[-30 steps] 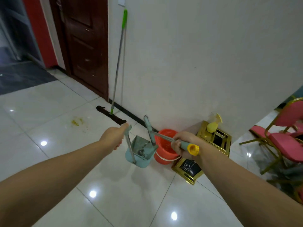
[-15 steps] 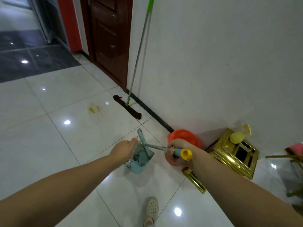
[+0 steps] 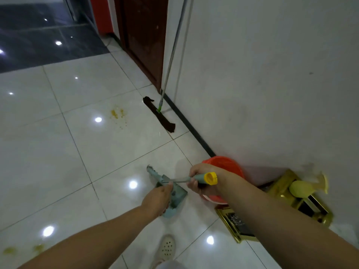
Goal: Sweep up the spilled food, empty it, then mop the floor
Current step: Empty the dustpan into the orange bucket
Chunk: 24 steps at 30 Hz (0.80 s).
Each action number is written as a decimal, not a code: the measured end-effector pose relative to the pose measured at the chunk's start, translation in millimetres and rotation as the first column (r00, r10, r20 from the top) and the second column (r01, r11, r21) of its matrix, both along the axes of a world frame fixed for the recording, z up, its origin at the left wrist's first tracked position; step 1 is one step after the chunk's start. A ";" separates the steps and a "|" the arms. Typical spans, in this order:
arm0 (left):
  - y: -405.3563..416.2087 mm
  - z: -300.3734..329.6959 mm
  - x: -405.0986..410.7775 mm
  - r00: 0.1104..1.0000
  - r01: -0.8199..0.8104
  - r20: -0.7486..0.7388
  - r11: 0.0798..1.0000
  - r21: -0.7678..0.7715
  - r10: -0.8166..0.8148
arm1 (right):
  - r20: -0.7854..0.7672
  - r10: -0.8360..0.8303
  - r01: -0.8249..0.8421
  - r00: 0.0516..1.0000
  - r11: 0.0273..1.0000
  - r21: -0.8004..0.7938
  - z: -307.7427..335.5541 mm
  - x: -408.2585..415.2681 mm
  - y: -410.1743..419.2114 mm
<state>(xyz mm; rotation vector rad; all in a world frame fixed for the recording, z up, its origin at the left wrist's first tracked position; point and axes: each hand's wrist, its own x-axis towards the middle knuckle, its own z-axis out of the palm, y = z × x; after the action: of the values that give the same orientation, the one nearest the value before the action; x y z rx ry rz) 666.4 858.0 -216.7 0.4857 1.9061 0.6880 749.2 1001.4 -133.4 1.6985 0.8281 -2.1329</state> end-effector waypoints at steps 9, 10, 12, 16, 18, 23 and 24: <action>47.2 -9.8 44.3 0.947 -0.204 0.236 0.976 -0.073 0.216 | 0.085 0.421 -0.416 0.903 0.906 -0.077 1.9 -2.4 54.8; 51.0 -10.1 49.2 0.925 -0.236 0.285 0.968 -0.090 0.252 | 0.095 0.443 -0.437 0.892 0.896 -0.073 2.5 -0.3 58.2; 59.0 -8.2 55.5 0.838 -0.322 0.406 0.931 -0.173 0.365 | 0.113 0.492 -0.489 0.863 0.870 -0.060 4.6 4.9 63.2; 76.7 -13.4 51.6 0.743 -0.345 0.501 0.895 -0.284 0.445 | 0.110 0.584 -0.584 0.804 0.811 -0.039 8.2 18.3 67.3; 84.5 -21.2 47.7 0.686 -0.346 0.541 0.872 -0.346 0.486 | 0.099 0.592 -0.595 0.799 0.804 -0.009 8.1 27.4 67.2; 105.7 -36.7 41.4 0.600 -0.258 0.660 0.890 -0.375 0.452 | 0.046 0.604 -0.606 0.795 0.794 0.046 2.6 50.8 66.8; 110.5 -40.2 40.6 0.593 -0.240 0.667 0.890 -0.389 0.451 | 0.048 0.591 -0.593 0.805 0.803 0.055 0.4 55.3 66.2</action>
<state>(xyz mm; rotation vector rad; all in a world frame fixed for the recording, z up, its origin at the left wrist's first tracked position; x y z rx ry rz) 707.0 968.5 -256.9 -0.3474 1.2487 0.7236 804.5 1067.6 -133.1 1.2557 1.2401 -1.6543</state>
